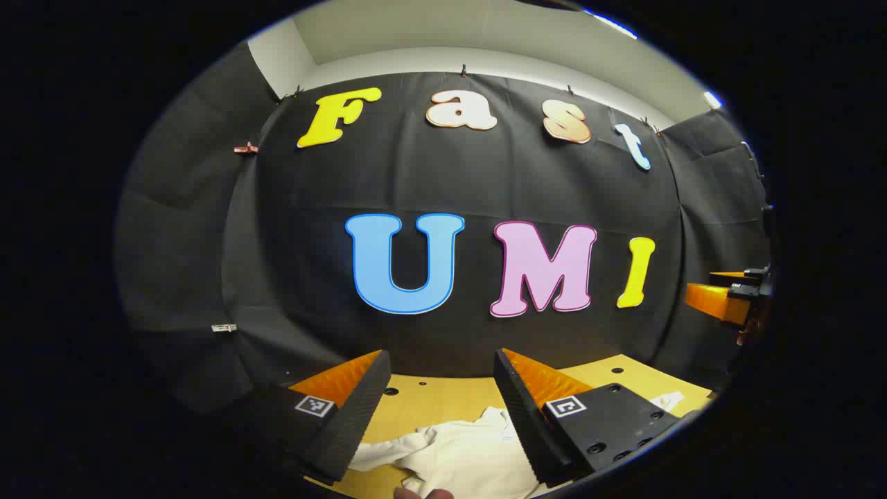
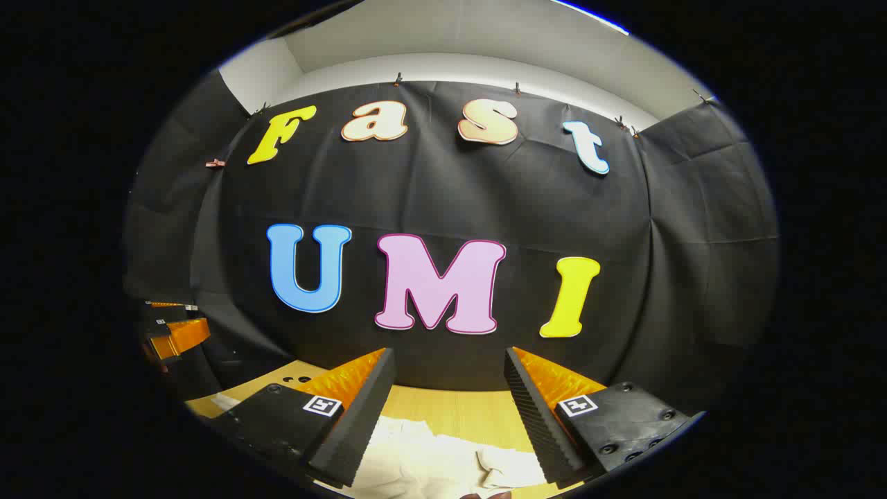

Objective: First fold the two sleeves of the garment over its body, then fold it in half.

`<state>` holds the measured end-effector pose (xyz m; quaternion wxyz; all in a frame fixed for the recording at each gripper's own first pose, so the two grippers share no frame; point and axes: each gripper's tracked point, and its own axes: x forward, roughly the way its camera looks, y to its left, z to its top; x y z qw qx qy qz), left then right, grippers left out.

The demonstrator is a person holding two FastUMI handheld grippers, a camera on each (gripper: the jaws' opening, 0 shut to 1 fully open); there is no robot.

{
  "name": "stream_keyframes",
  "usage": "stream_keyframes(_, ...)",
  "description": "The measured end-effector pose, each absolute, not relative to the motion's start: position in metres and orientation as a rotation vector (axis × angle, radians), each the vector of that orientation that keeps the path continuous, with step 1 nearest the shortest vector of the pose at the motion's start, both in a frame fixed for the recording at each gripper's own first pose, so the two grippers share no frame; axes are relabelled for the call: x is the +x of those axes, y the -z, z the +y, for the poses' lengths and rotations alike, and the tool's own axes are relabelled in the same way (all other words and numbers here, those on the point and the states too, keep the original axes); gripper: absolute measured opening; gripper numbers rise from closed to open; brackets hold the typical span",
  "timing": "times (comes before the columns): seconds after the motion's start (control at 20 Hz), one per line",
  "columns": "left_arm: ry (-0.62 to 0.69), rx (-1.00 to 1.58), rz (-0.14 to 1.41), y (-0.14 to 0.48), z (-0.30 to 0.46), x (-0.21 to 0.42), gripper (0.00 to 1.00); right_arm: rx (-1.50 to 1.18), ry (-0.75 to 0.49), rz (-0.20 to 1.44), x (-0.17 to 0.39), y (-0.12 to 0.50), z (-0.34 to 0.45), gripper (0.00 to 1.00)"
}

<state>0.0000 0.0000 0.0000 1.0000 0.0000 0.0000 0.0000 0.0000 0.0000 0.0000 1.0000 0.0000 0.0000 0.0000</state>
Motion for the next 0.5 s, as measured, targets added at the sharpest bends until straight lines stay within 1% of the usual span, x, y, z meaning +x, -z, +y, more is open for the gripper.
stream_keyframes(0.35,-0.006,0.024,0.012,0.005,-0.004,0.009,0.95,0.001,0.011,0.021,0.002,0.013,-0.008,0.97)
stream_keyframes(0.4,-0.008,0.028,0.013,0.005,-0.004,0.011,0.95,0.0,0.012,0.023,0.004,0.014,-0.01,1.0)
stream_keyframes(0.45,-0.007,0.028,0.014,0.006,-0.004,0.012,0.95,-0.002,0.015,0.026,0.004,0.015,-0.011,0.97)
stream_keyframes(0.5,-0.005,0.029,0.014,0.005,-0.006,0.013,0.95,0.001,0.013,0.028,0.004,0.017,-0.012,0.97)
